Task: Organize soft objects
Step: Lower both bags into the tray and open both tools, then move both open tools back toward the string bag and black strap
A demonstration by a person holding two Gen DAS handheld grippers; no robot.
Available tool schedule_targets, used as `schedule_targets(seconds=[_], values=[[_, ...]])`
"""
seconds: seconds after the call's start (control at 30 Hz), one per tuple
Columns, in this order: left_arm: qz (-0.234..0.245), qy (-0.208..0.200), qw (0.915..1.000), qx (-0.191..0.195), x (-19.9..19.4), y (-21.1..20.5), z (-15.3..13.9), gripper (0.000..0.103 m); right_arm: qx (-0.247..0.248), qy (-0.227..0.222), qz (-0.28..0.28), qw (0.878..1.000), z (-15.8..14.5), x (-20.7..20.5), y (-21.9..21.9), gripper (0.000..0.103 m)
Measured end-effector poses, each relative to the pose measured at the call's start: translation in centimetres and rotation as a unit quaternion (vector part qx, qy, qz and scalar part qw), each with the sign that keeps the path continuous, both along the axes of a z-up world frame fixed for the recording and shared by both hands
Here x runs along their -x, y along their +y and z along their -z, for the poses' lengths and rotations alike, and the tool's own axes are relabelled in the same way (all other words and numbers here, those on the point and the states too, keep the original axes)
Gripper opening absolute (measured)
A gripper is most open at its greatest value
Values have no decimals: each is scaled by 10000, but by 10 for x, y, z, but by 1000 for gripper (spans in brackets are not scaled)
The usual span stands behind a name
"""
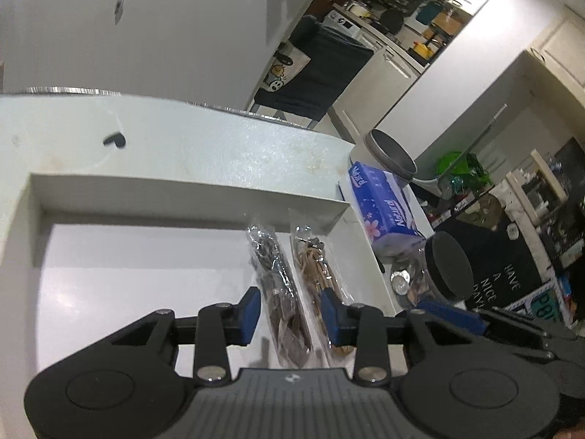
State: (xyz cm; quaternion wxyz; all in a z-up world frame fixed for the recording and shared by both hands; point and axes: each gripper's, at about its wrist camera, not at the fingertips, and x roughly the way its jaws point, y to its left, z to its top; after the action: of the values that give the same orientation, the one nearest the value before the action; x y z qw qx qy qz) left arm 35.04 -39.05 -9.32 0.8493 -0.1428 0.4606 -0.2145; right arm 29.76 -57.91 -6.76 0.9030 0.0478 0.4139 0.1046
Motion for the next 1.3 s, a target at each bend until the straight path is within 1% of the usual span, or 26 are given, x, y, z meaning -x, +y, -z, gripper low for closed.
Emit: schedule_targets(seconds=[0.03,0.1,0.13,0.17,0.2,0.27,0.3,0.37,0.57,0.6,0.67,0.8,0.87,0.93,1.13,1.3], values=[[32,-61,9999,-73,4,1,-5,39,19,-36,38,10000,-2,4,-1,36],[75,-166,9996,-207,13,2,-14,46,43,-110,95,9999,-7,13,-1,39],[74,-213,9994,-256,17,3,-18,55,62,-150,118,9998,-10,17,-1,40],[72,-264,9992,-300,22,4,-23,61,80,-183,140,9997,-12,21,-1,43],[81,-310,9989,-344,27,5,-26,62,102,-228,184,9995,-16,26,-1,45],[101,-388,9982,-448,36,6,-32,72,124,-300,268,9991,-21,34,-1,49],[93,-434,9978,-498,42,7,-35,74,125,-329,316,9989,-24,38,-1,52],[75,-516,9971,-550,50,9,-41,81,131,-375,413,9984,-30,47,-2,62],[21,-733,9951,-660,76,17,-54,96,229,-549,561,9966,-45,73,0,72],[27,-772,9947,-680,80,18,-56,98,236,-576,604,9962,-47,77,0,73],[29,-839,9938,-731,88,21,-59,103,260,-630,690,9953,-50,86,1,78],[5,-940,9924,-789,103,29,-63,103,327,-713,777,9939,-54,102,1,82],[-8,-994,9917,-811,110,34,-64,103,385,-747,822,9931,-57,110,2,88],[-30,-1059,9909,-830,117,39,-65,103,418,-797,885,9920,-59,119,3,91],[-46,-1190,9893,-847,140,56,-66,103,479,-991,1006,9888,-64,146,11,98],[-29,-1268,9885,-826,157,72,-65,103,526,-1016,1093,9874,-64,166,23,103]])
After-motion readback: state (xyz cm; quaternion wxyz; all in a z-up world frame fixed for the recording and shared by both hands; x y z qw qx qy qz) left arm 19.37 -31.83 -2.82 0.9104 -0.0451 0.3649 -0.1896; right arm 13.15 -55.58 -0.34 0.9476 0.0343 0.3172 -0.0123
